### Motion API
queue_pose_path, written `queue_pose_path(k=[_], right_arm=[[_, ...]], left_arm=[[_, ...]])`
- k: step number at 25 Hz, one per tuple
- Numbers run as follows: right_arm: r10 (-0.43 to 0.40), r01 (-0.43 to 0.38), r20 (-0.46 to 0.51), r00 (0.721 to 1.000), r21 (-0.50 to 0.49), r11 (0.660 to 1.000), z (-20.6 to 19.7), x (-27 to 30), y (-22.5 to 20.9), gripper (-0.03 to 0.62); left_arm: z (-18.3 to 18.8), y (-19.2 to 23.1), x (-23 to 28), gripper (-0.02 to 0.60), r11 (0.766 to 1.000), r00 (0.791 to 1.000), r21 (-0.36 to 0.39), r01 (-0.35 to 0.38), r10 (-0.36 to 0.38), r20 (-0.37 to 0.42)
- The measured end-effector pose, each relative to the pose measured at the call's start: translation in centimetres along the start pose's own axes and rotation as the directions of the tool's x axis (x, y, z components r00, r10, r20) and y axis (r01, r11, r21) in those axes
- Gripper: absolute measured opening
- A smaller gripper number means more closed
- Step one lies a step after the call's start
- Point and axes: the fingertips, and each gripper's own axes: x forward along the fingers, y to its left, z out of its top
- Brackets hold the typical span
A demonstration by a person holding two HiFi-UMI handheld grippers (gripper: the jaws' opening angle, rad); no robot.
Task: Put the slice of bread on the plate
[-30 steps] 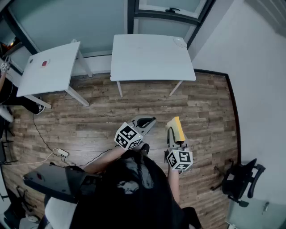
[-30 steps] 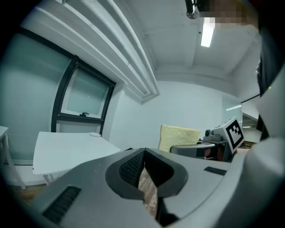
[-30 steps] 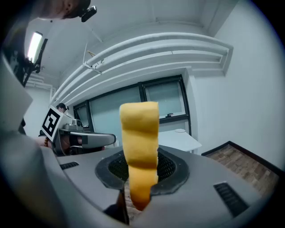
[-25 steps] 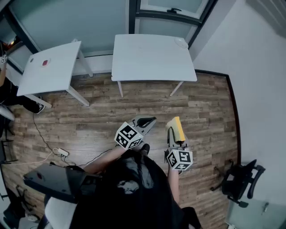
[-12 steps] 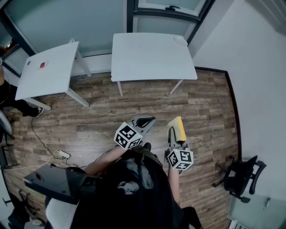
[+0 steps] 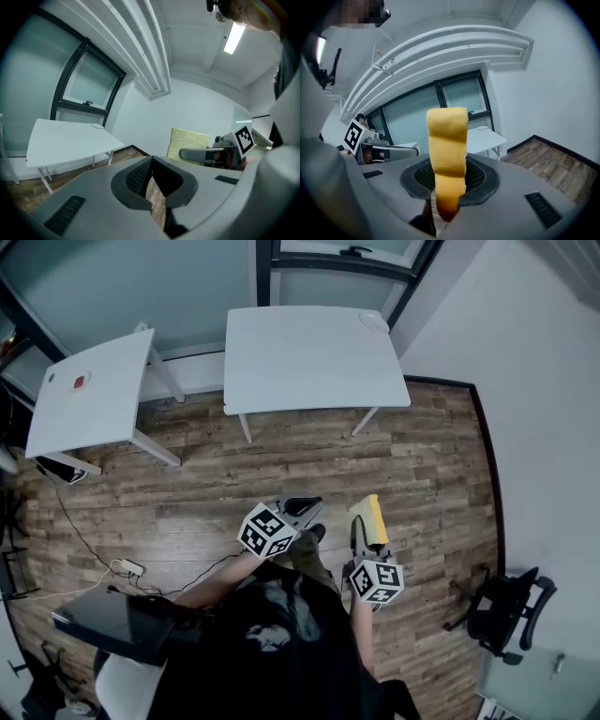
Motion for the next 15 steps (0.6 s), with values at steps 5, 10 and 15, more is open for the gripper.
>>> queue_pose_path(k=[5, 10, 15], right_arm=[[0.025, -0.025, 0.029, 0.999, -0.003, 1.000, 3.2, 2.1, -3.8, 0.098], [0.080, -0.080, 0.040, 0.996, -0.014, 0.997, 5.7, 4.6, -7.5, 0.098], [0.130, -0.130, 0.021, 0.991, -0.021, 0.991, 7.4, 7.0, -10.9, 0.098]], left_arm=[[3.4, 0.7, 5.3, 0.005, 0.999, 1.000, 0.031, 0.006, -0.006, 0.019], [6.5, 0.9, 10.9, 0.005, 0.997, 1.000, 0.075, 0.004, -0.006, 0.030], [7.5, 2.5, 14.0, 0.005, 0.997, 0.999, 0.061, -0.038, 0.037, 0.020]])
